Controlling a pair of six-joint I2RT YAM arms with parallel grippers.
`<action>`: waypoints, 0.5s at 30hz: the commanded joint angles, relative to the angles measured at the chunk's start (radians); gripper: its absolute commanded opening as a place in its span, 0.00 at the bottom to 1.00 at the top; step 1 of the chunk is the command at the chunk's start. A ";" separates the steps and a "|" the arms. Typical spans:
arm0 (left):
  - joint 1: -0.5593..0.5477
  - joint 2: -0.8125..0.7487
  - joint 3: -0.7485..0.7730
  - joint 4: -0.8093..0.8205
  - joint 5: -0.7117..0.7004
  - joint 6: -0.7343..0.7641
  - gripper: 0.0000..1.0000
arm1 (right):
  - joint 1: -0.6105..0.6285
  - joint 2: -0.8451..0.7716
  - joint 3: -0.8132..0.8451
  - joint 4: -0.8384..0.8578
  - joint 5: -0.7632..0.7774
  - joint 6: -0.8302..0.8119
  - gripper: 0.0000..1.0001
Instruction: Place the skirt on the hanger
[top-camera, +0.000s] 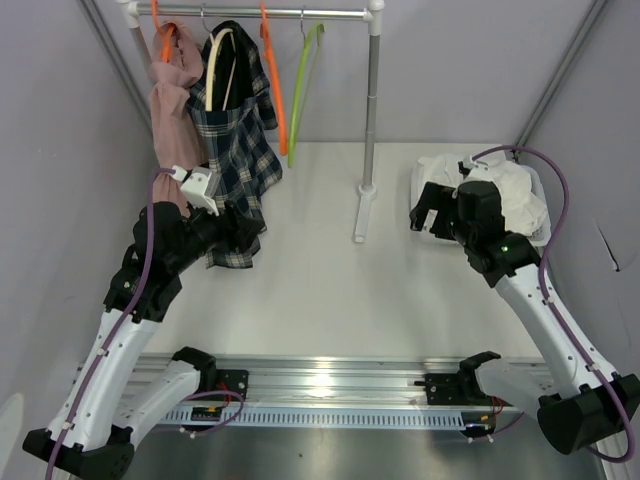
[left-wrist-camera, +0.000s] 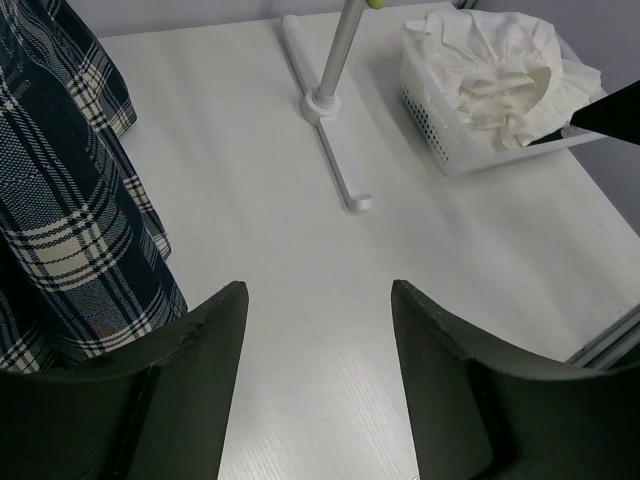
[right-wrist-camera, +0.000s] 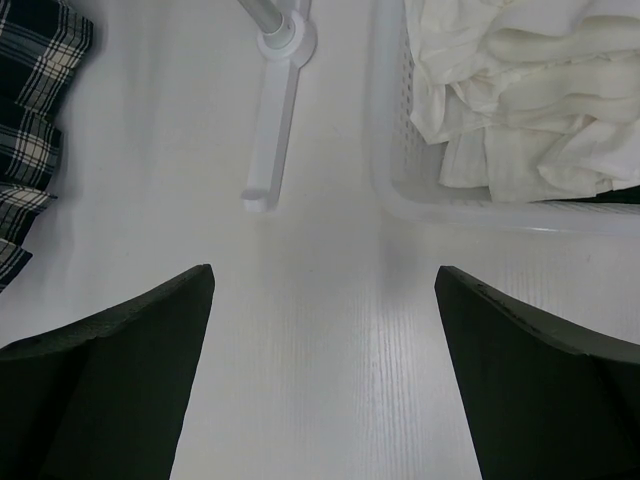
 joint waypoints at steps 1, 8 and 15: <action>-0.006 -0.007 0.023 0.010 0.009 0.022 0.65 | -0.003 -0.001 0.059 0.009 -0.001 -0.015 1.00; -0.006 -0.007 0.020 0.008 0.018 0.016 0.65 | -0.003 0.048 0.119 -0.041 0.002 -0.026 0.99; -0.006 -0.007 0.023 0.007 0.036 0.013 0.65 | -0.128 0.227 0.243 -0.113 -0.039 0.002 0.99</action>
